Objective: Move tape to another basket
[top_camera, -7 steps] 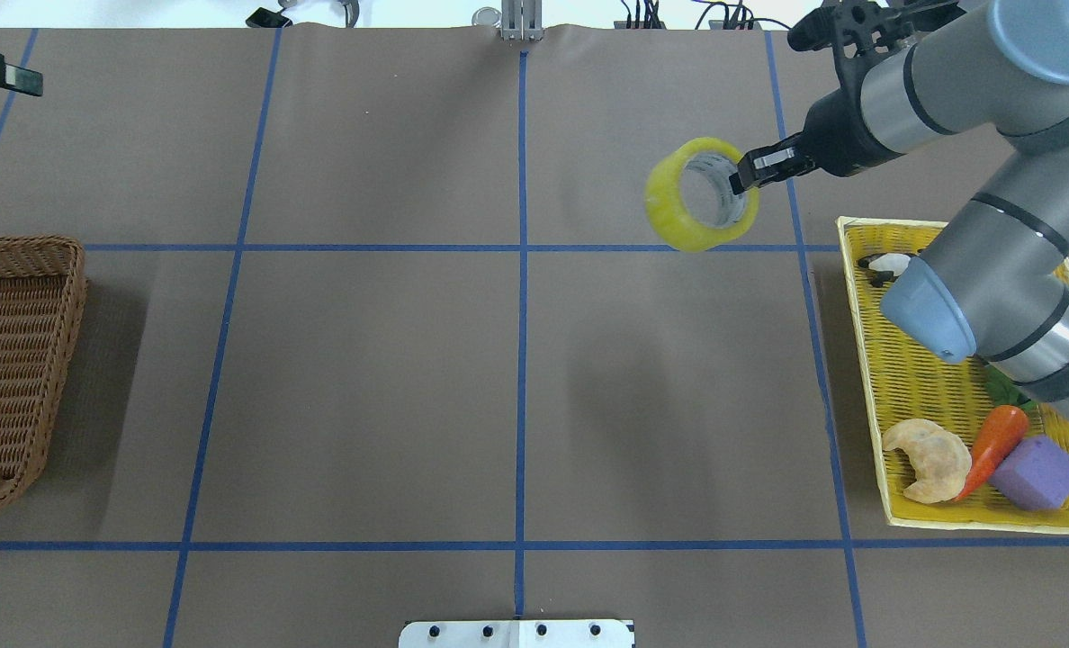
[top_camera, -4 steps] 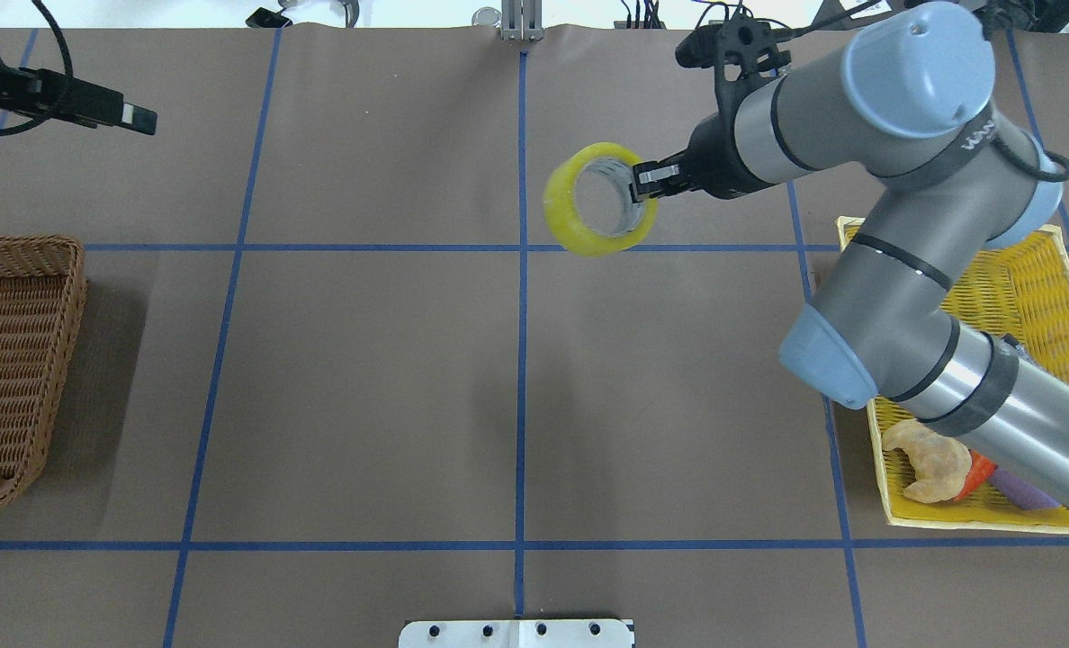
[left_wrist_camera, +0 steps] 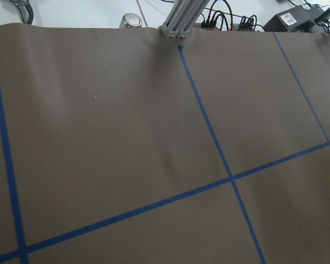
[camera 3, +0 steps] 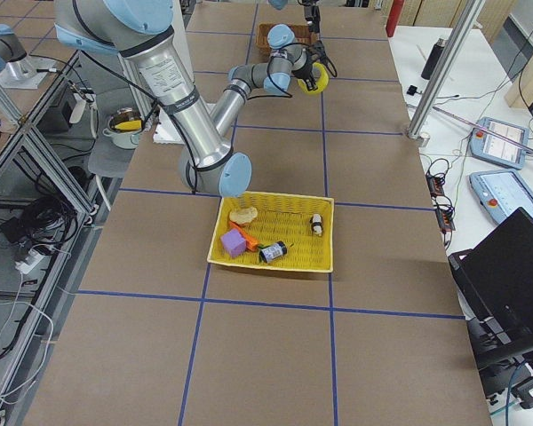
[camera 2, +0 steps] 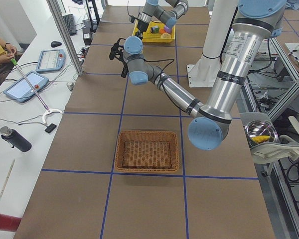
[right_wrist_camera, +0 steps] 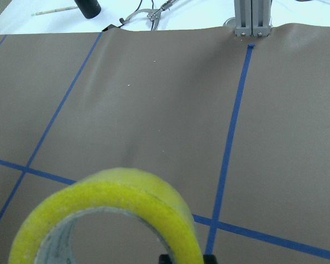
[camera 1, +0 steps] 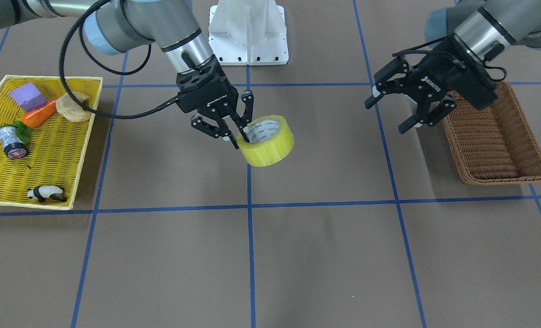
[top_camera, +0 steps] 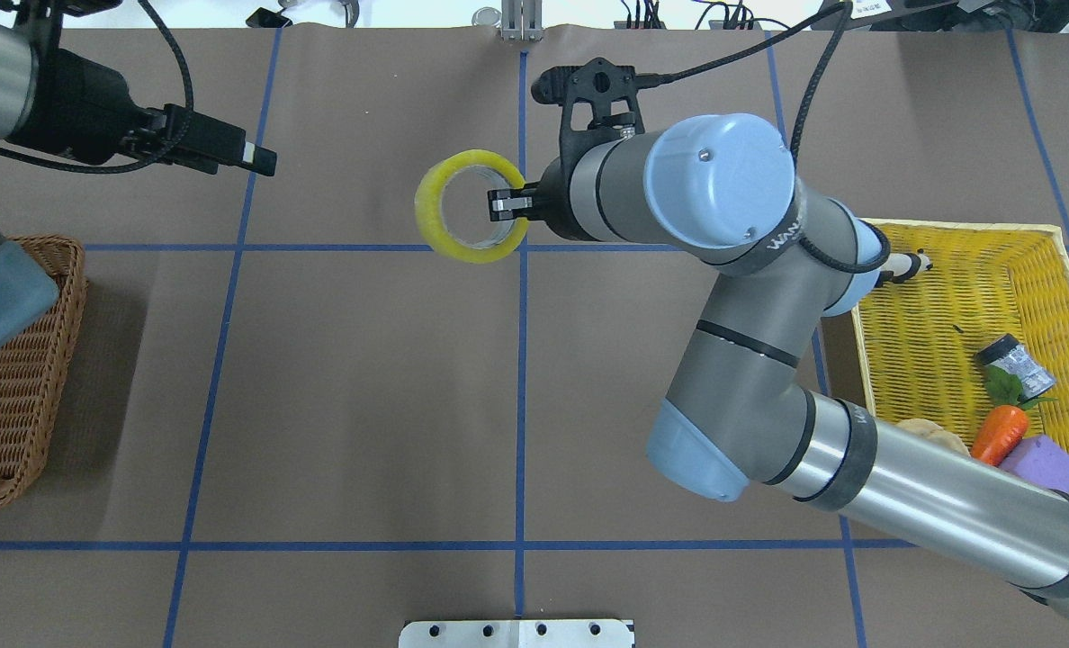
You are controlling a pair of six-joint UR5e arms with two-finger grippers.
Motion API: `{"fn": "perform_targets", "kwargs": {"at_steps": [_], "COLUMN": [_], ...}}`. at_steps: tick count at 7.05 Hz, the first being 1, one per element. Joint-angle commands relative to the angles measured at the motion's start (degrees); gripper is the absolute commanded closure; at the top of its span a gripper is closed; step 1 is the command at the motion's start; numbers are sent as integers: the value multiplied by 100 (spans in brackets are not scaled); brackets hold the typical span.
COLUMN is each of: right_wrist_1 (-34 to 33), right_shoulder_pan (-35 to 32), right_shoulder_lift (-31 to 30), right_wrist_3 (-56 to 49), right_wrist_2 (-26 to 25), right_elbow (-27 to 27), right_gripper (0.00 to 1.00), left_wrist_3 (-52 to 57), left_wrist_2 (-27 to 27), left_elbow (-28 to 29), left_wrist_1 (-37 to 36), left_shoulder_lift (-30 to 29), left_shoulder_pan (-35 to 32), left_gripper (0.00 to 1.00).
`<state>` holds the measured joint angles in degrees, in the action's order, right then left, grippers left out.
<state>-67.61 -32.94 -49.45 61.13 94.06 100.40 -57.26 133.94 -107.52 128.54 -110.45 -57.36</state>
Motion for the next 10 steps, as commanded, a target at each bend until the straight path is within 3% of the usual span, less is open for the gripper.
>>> {"fn": "perform_targets", "kwargs": {"at_steps": [1, 2, 4, 10], "right_wrist_1": [89, 681, 1247, 1688], "right_shoulder_pan": [218, 297, 464, 631], "right_shoulder_lift": [260, 182, 181, 155], "right_wrist_3": [101, 75, 40, 40], "right_wrist_2": [-160, -151, -151, -160], "right_elbow": [-108, -195, -284, -249], "right_gripper": [100, 100, 100, 100], "left_wrist_3": [-22, -40, -14, -13], "left_wrist_2": [44, 53, 53, 53], "left_elbow": [-24, 63, 55, 20], "left_wrist_1": [266, 730, 813, 822], "left_shoulder_lift": [-99, -82, -99, -91], "left_shoulder_pan": [138, 233, 356, 445], "left_gripper": [1, 1, 1, 1]}}
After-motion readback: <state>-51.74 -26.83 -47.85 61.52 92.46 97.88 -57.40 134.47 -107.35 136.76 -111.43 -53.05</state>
